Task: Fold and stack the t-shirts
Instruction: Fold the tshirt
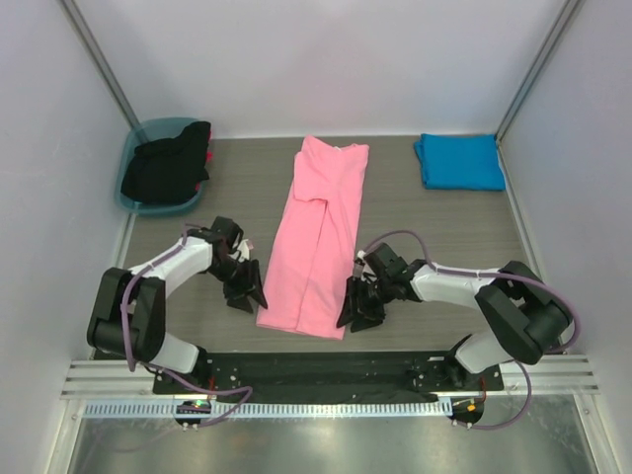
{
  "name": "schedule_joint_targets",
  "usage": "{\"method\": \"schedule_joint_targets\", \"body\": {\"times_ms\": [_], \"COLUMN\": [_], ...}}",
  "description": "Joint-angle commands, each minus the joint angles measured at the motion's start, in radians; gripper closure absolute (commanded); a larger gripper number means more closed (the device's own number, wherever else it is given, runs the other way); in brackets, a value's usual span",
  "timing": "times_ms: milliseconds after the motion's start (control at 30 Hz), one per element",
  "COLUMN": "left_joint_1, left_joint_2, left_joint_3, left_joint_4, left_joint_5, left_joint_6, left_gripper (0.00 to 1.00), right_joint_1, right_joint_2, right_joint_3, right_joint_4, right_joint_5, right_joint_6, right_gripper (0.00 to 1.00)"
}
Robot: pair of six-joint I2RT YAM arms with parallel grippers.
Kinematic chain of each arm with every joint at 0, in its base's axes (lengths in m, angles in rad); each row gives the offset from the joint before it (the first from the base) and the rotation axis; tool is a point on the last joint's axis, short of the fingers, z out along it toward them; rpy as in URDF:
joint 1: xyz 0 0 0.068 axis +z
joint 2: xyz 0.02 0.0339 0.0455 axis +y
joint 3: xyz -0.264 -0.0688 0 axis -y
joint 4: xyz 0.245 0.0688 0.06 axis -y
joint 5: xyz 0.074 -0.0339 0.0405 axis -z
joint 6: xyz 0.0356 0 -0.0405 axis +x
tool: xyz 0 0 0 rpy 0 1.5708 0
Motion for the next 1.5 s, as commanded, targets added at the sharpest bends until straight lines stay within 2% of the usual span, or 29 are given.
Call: {"method": "schedule_joint_targets", "body": {"times_ms": [0, 133, 500, 533, 600, 667, 833, 967, 1067, 1200, 1467], "left_joint_1": [0.018, 0.019, 0.019, 0.019, 0.019, 0.019, 0.023, 0.055, 0.062, 0.062, 0.062], "left_joint_2": [0.022, 0.057, 0.131, 0.128, 0.114, 0.094, 0.022, -0.027, -0.021, 0.037, 0.385], "left_joint_3": [-0.016, -0.007, 0.038, 0.027, 0.016, 0.012, 0.045, 0.165, 0.272, 0.418, 0.847], "left_joint_4": [0.017, 0.037, 0.004, 0.007, 0.02, 0.027, -0.025, -0.101, -0.124, -0.07, -0.047], "left_joint_5": [-0.015, -0.012, 0.016, 0.026, 0.043, 0.062, 0.092, 0.095, 0.103, 0.091, 0.082], "left_joint_6": [-0.027, -0.029, 0.006, 0.003, 0.0, 0.002, 0.045, 0.123, 0.144, 0.138, 0.157], "left_gripper": [0.54, 0.55, 0.71, 0.77, 0.83, 0.98, 1.0, 1.0, 1.0, 1.0, 1.0], "right_joint_1": [0.017, 0.025, 0.052, 0.055, 0.06, 0.06, 0.037, -0.029, -0.11, -0.205, -0.353], "right_joint_2": [0.027, 0.063, 0.104, 0.104, 0.103, 0.089, -0.001, -0.1, -0.1, -0.056, 0.07], "right_joint_3": [0.041, 0.05, 0.082, 0.081, 0.078, 0.081, 0.111, 0.232, 0.324, 0.415, 0.564], "right_joint_4": [0.02, 0.023, 0.017, 0.023, 0.038, 0.02, -0.049, -0.231, -0.289, -0.307, -0.24], "right_joint_5": [0.007, -0.002, -0.031, -0.036, -0.043, -0.028, -0.016, -0.002, 0.001, 0.006, 0.023], "right_joint_6": [0.019, 0.018, 0.013, 0.015, 0.015, 0.012, -0.072, -0.191, -0.257, -0.287, -0.31], "right_gripper": [0.48, 0.5, 0.55, 0.58, 0.75, 0.99, 0.99, 0.99, 0.99, 0.99, 0.99]}}
